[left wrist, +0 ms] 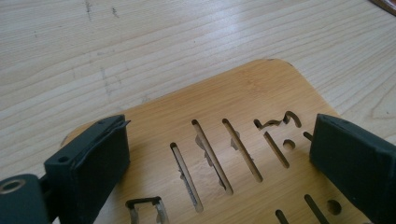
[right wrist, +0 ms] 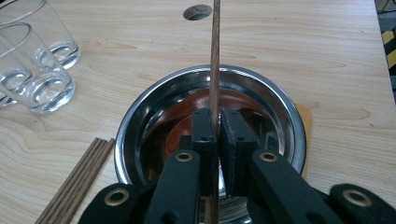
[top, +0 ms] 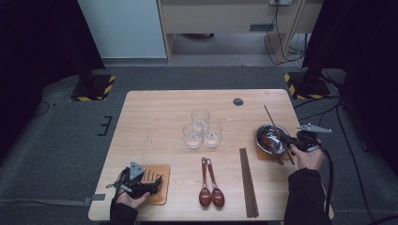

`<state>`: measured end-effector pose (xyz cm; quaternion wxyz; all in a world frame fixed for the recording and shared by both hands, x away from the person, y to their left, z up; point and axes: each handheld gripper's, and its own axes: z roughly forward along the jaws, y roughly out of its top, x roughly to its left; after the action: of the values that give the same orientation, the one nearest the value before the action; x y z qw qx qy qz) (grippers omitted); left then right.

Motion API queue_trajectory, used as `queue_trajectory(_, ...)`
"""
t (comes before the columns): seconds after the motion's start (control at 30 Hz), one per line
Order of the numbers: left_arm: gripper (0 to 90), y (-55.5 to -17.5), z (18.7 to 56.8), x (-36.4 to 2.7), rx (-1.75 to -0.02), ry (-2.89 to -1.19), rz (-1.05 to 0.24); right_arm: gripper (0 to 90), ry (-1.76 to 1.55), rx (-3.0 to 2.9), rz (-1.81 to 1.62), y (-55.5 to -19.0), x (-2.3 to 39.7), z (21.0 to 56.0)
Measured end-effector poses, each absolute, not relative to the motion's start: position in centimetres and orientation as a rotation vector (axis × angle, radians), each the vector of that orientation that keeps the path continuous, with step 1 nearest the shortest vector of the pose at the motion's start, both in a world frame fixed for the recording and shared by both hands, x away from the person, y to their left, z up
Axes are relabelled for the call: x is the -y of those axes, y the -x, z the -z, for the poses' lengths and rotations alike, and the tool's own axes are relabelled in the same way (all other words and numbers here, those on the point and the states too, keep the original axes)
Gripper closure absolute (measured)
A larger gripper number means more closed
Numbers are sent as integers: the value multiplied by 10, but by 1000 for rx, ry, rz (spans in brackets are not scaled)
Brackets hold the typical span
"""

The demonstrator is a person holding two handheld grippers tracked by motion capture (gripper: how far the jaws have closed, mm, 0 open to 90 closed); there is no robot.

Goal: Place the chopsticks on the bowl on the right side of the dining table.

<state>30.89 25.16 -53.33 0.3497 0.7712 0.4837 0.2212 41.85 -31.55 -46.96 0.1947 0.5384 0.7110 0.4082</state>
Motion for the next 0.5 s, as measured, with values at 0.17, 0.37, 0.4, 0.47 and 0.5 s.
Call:
queue_trajectory(0.17, 39, -309, 533, -252, -1253, -1998, -573, 851, -1507, -2007, -1128, -421, 314, 473)
queue_trajectory(0.37, 39, -309, 533, -252, -1253, -1998, -573, 851, -1507, -2025, -1106, -424, 312, 477)
queue_trajectory(0.4, 39, -309, 533, -252, -1253, -1998, -573, 851, -1508, -2029, -1100, -424, 312, 478)
queue_trajectory(0.47, 39, -309, 533, -252, -1253, -1998, -573, 851, -1513, -2035, -1098, -425, 310, 479)
queue_trajectory(0.5, 39, -309, 533, -252, -1253, -1998, -573, 851, -1516, -2035, -1097, -425, 310, 479)
